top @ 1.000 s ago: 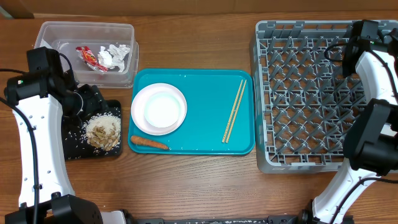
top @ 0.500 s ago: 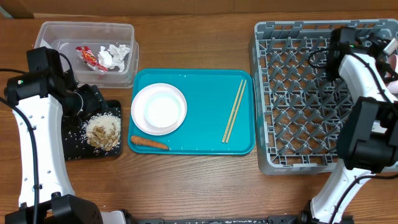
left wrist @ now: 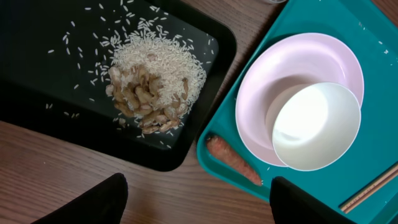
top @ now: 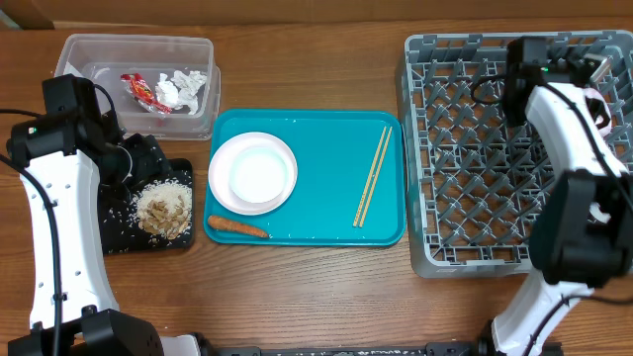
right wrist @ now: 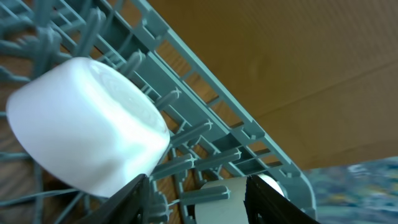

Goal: Sort waste into correct bins and load items into the dishwasher
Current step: 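Lower the bowl into the rack slots and open the right gripper, then move right gripper to the chopsticks on the teal tray and grasp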

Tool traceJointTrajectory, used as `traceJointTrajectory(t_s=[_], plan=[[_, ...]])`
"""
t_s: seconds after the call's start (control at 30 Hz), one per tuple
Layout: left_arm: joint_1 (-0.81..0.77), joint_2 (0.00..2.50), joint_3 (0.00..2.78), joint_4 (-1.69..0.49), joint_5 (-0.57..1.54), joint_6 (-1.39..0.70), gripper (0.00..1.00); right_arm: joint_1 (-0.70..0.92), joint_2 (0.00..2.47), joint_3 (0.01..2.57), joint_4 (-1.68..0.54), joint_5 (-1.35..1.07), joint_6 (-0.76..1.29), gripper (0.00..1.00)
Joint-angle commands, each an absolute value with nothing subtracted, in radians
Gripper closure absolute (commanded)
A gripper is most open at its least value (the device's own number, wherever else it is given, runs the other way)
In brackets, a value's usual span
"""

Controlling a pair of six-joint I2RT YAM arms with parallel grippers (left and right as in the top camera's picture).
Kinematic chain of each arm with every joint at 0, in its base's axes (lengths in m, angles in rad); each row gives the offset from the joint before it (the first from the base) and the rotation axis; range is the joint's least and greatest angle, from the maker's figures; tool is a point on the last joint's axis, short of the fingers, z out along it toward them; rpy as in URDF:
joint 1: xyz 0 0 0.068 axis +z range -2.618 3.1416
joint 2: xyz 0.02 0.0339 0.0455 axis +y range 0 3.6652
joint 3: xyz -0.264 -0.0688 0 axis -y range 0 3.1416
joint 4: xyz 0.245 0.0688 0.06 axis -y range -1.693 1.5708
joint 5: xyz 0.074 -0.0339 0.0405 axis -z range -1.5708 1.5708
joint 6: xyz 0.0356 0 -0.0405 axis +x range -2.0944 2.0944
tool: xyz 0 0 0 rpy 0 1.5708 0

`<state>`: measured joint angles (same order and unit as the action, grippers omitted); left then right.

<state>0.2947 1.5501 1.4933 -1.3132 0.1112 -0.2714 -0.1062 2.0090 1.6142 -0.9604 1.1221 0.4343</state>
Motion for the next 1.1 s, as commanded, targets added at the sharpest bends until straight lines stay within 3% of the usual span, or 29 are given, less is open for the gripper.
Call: traceJointTrajectory(t_s=[0.0, 0.17, 0.27, 0.4, 0.43, 0.47, 0.73, 0.93, 1.07], plan=[[0.293, 1.528, 1.51, -1.312, 0.104, -0.285, 0.24, -0.104, 1.838, 1.617, -0.957, 0.989, 0.442, 0.45], [0.293, 1.528, 1.51, -1.311, 0.104, -0.285, 0.24, -0.104, 1.713, 1.617, -0.951, 0.727, 0.36, 0.4], [0.293, 1.528, 1.51, -1.308, 0.104, -0.285, 0.24, -0.104, 1.652, 1.617, -0.949, 0.407, 0.245, 0.22], [0.293, 1.528, 1.51, -1.304, 0.104, -0.285, 0.24, -0.103, 1.615, 1.617, -0.997, -0.1, 0.164, 0.19], [0.293, 1.528, 1.51, -1.304, 0.104, -0.285, 0.24, -0.098, 1.614, 1.617, -1.028, -0.2, 0.135, 0.08], [0.293, 1.528, 1.51, -1.304, 0.104, -0.285, 0.24, -0.092, 1.614, 1.617, -1.049, -0.229, 0.124, 0.0], [0.293, 1.528, 1.51, -1.304, 0.104, -0.285, 0.24, 0.108, 1.614, 1.617, -1.192, -0.179, 0.162, 0.0], [0.293, 1.528, 1.51, -1.303, 0.104, -0.285, 0.24, 0.34, 1.623, 1.617, -1.098, -0.164, 0.277, 0.0], [0.293, 1.528, 1.51, -1.303, 0.104, -0.285, 0.24, 0.457, 1.649, 1.617, -1.06, -0.076, 0.461, 0.0]])
